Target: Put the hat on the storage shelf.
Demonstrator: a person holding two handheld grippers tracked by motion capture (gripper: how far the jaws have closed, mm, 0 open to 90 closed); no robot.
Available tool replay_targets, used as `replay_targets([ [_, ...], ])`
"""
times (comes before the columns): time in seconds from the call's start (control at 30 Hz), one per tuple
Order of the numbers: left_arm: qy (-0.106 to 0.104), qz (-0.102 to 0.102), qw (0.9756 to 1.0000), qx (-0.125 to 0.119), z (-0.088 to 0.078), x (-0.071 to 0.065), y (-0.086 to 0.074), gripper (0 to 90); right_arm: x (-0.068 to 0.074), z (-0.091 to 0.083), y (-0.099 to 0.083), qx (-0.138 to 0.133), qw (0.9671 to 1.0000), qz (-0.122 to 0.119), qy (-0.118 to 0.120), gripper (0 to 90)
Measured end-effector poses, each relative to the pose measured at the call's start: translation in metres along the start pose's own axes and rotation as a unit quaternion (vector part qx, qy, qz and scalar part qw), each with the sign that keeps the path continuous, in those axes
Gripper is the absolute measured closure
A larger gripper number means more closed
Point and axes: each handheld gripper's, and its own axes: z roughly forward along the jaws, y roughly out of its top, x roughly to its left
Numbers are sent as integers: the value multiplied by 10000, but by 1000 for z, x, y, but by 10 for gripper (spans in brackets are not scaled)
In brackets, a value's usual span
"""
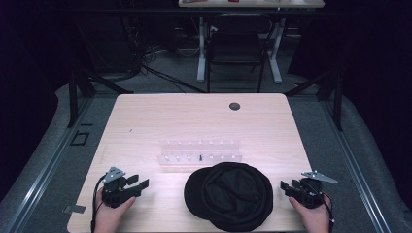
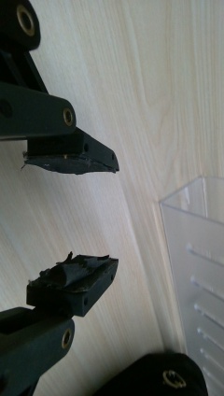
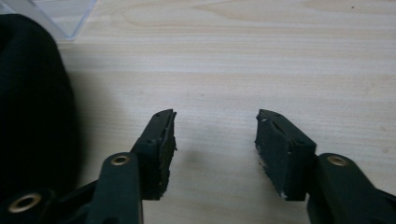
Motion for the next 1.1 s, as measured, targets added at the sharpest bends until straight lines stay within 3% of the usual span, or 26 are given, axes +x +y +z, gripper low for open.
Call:
replay_targets([
  [0.03,0,0,10000,0,0,0,0,468,0,0,0,0,10000,0,0,479],
  [0.07,-13,58,10000,-20,0,-2,0,465,3,-4,1,23,10000,-28,40,542],
  [0.27,-43,252,9997,-28,4,-8,1,464,6,-13,2,-229,9997,73,44,542],
  [0.47,-107,289,9995,-73,3,-10,3,464,8,-21,2,-218,9993,223,201,550],
  [0.53,-115,302,9994,-83,2,-11,3,464,12,-24,4,-95,9990,165,400,572],
  [0.63,-132,338,9993,-111,1,-12,3,462,23,-34,8,-40,9991,-136,395,580],
  [0.73,-126,326,9994,-88,1,-13,3,462,31,-42,16,8,9980,23,635,584],
  [0.93,-129,417,9990,-93,1,-16,3,462,42,-47,28,302,9971,-27,701,577],
  [1.1,-123,489,9987,-58,2,-18,3,461,47,-45,39,634,9949,78,783,564],
])
